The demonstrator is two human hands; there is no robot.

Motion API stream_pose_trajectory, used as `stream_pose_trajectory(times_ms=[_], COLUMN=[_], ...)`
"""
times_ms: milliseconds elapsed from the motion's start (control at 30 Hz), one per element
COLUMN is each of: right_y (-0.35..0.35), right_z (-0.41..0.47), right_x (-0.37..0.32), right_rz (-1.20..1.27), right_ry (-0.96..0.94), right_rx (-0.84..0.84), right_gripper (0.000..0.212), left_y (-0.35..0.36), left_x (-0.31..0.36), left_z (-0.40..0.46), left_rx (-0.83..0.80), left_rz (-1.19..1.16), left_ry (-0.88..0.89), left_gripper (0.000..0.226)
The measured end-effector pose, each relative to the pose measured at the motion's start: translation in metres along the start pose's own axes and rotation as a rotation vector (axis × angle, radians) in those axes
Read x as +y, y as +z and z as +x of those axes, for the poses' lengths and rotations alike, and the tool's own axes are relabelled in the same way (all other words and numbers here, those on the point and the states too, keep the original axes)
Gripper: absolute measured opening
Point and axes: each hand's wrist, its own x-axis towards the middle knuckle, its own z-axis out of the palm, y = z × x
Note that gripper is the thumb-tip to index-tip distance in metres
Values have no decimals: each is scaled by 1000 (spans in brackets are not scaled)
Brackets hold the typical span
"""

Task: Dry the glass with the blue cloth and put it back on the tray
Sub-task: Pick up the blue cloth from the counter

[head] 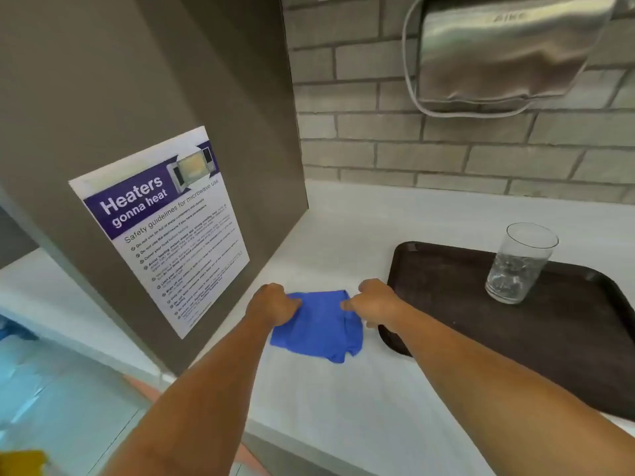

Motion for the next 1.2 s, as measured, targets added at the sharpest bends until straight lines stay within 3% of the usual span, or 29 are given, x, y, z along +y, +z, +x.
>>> stream_pose_trajectory(times_ms=[100,133,500,667,733,800,967,1133,1200], right_y=[14,17,38,48,52,53,30,-11,-29], right_z=[5,6,13,18,21,21,10,-8,-18], right_x=[4,4,10,9,8,8,8,4,7], right_rz=[17,23,-31,-41,44,157,583,824,907], right_ry=[25,37,10,19,56,69,82,66,71], right_rx=[22,29,77,118,118,94,24,31,29], right_gripper=[20,16,34,29,16,6,20,10,25], left_y=[5,6,20,24,27,26,10,-2,-4], left_x=[-4,-4,-2,0,0,0,9,42,61], left_z=[-4,-6,-9,-15,-15,-15,-19,-28,-34], left_rx=[-7,-2,50,58,41,-16,-159,-342,-430], left_rz=[-58,-87,-170,-238,-306,-432,-994,-1297,-1372], left_ry=[-24,-33,-79,-41,-36,-60,-152,-64,-33], left_gripper=[43,42,54,17,24,29,11,31,34])
